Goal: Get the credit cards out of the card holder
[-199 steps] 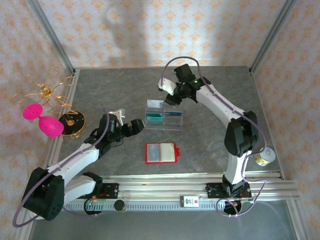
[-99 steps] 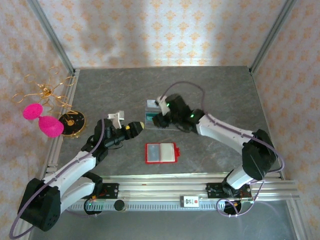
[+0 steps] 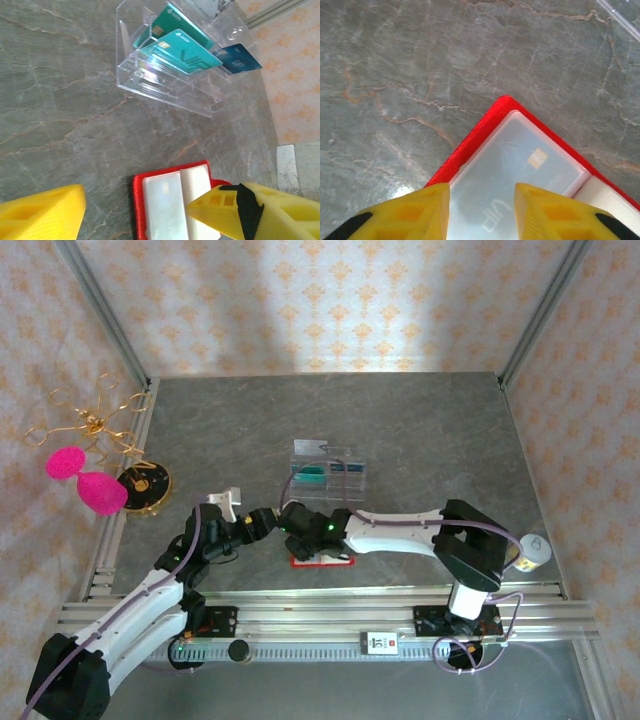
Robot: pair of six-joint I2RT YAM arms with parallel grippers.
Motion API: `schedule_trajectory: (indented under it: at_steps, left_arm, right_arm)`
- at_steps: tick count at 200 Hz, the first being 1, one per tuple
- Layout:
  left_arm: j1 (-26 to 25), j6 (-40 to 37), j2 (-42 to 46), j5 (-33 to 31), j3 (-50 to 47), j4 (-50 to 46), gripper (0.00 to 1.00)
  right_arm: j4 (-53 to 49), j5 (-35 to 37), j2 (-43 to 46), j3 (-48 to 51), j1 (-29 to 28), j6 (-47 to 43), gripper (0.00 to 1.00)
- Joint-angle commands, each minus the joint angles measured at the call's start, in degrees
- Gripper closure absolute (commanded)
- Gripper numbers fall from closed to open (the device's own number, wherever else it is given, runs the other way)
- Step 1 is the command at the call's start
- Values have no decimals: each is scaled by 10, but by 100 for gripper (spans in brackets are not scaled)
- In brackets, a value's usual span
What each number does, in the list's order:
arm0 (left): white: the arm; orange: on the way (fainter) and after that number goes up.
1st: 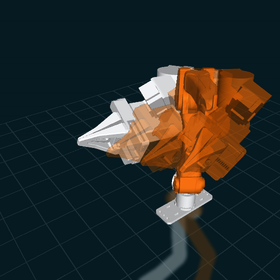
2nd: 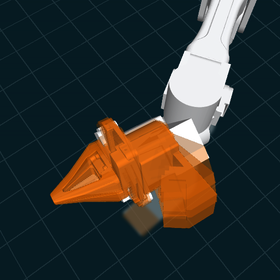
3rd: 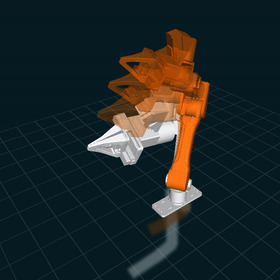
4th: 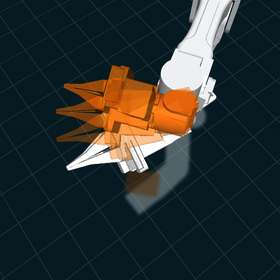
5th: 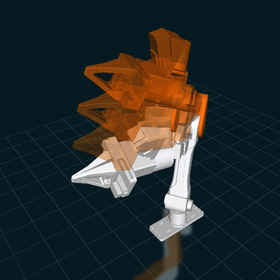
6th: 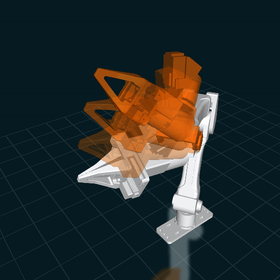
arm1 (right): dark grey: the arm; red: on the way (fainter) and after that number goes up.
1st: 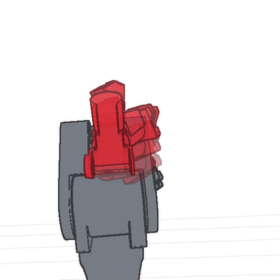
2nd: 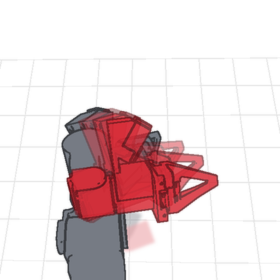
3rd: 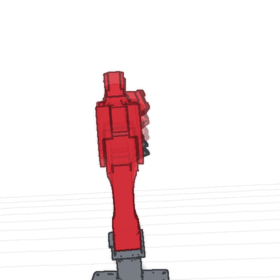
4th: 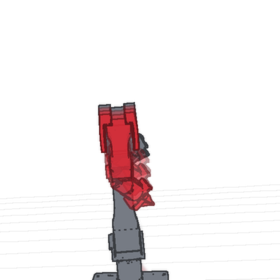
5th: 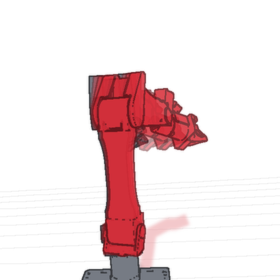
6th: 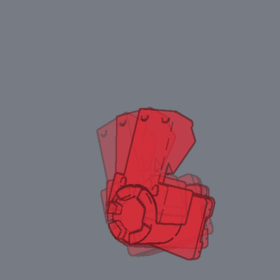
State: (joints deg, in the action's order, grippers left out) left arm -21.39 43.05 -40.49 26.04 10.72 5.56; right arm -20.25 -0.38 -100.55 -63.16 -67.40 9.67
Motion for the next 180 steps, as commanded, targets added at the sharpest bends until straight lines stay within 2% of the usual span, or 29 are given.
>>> schedule_trajectory:
  at_steps: [1,20,63,75,110,162,180]
  left_arm:
    - [-2,-2,10,0,-2,1,19]
    - [-2,-2,11,2,-2,1,20]
    - [-2,-2,7,13,-5,12,29]
    - [-3,-3,2,18,-4,14,31]
    - [-24,-3,-10,11,-3,17,36]
    - [-48,13,-30,0,-3,30,44]
    - [-49,19,-26,-4,-4,28,43]
  right_arm:
    - [-27,63,-25,-16,-12,12,60]
    - [-36,74,-41,-20,-20,16,60]
    - [-36,70,-62,1,-27,31,65]
    - [-26,61,-62,8,-27,34,70]
    - [10,50,-60,23,-27,51,100]
    - [152,30,35,93,-12,104,100]
    - [151,23,51,92,-9,104,100]
